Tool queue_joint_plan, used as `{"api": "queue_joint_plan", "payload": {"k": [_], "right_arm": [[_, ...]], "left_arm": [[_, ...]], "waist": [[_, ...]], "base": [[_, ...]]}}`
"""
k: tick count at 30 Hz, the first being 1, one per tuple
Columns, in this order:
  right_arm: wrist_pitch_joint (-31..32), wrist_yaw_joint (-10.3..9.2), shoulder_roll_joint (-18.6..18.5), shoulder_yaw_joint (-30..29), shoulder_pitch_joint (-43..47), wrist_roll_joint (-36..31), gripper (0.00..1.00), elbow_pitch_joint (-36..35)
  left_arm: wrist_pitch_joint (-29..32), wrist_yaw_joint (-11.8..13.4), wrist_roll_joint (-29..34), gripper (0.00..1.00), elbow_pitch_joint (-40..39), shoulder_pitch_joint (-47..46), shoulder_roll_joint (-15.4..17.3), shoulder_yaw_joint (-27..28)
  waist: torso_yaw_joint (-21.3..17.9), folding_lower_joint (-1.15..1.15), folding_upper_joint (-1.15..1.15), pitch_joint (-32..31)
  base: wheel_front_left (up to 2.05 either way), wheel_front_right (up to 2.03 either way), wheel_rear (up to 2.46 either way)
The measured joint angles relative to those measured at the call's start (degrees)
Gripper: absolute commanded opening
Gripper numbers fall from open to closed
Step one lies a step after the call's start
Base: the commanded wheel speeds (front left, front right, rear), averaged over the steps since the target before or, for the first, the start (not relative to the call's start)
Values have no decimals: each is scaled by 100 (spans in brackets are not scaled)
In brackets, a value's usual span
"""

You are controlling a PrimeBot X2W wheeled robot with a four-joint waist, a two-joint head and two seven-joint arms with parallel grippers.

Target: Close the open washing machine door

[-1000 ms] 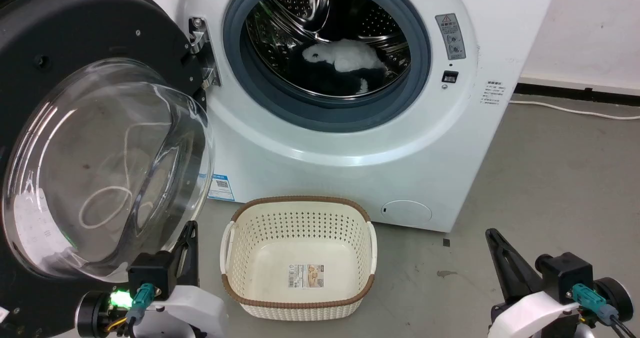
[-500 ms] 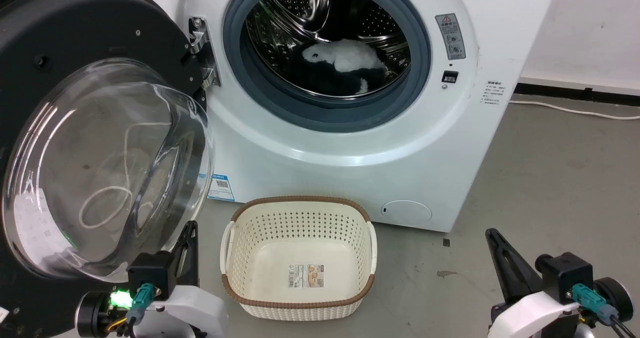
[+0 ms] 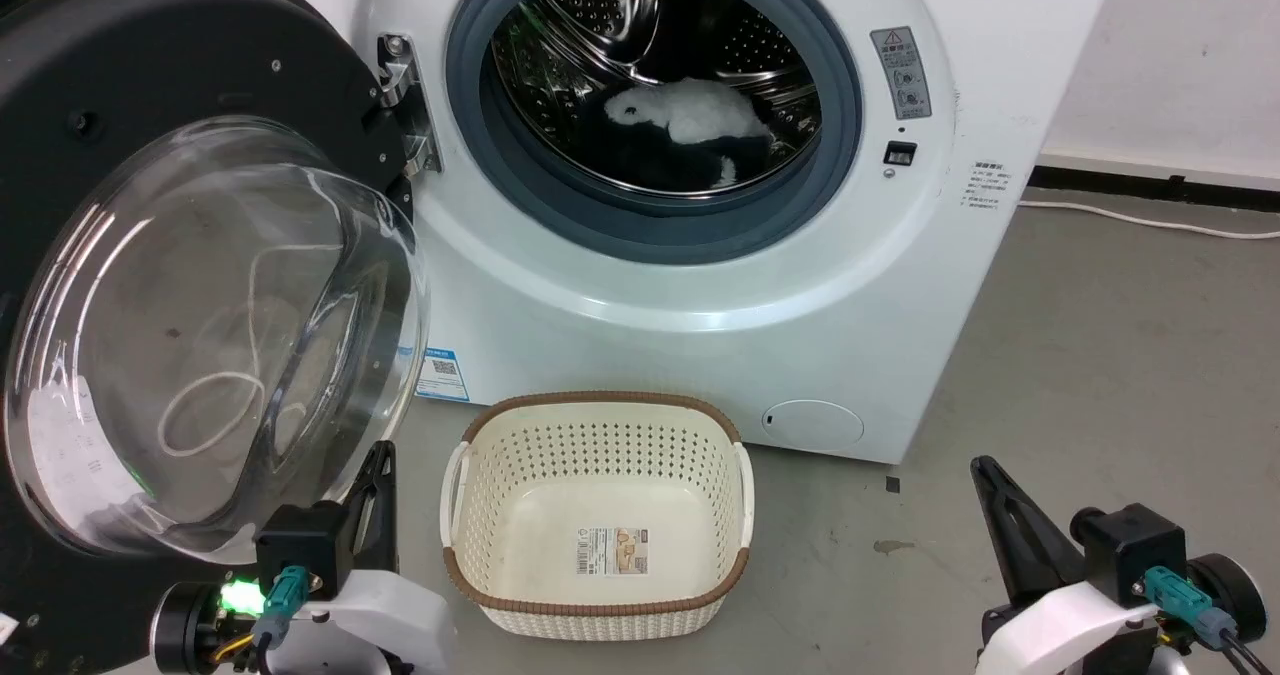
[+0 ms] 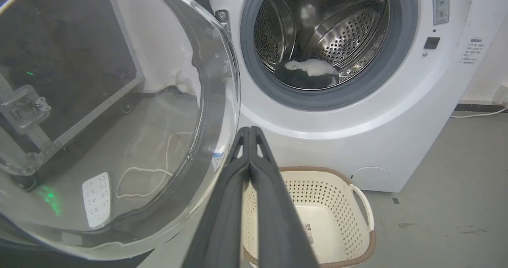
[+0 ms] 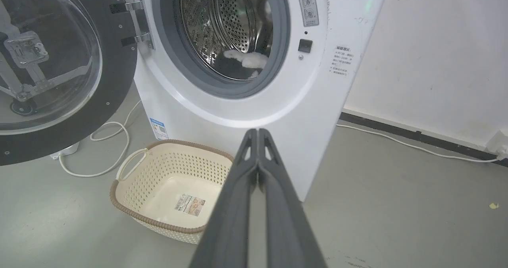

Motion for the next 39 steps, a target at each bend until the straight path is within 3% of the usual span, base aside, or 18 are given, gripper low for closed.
{"api": "queue_joint_plan", "payload": {"k": [1,2,23,24,25,26,39], "right_arm": [[0,0,0,1,0,-1,0,0],[0,-1,0,3,1,2,100,1],[-167,-1,0,31,63,233,100,59],[-188,-1,0,33,78,257,100,62],[-204,-1,0,33,90,276,100,67],[-207,-1,0,34,98,293,100,70],[-359,-1,0,33,172,506,100,126]], "left_arm": [[-1,0,0,0,0,0,0,2],[-1,2,-1,100,2,-1,0,1],[-164,3,-200,100,45,-1,0,-98],[-166,3,-211,94,49,-1,0,-104],[-186,3,-220,25,54,-1,0,-111],[-209,3,-240,0,55,0,0,-114],[-360,-23,-471,0,-490,-15,-2,-27]], "waist": [[0,0,0,0],[0,0,0,0],[13,0,0,13],[14,0,0,14],[16,0,0,15],[18,0,0,15],[142,0,0,5]], "base": [[0,0,0],[0,0,0],[0,0,0],[0,0,0],[0,0,0],[0,0,0],[0,0,0]]}}
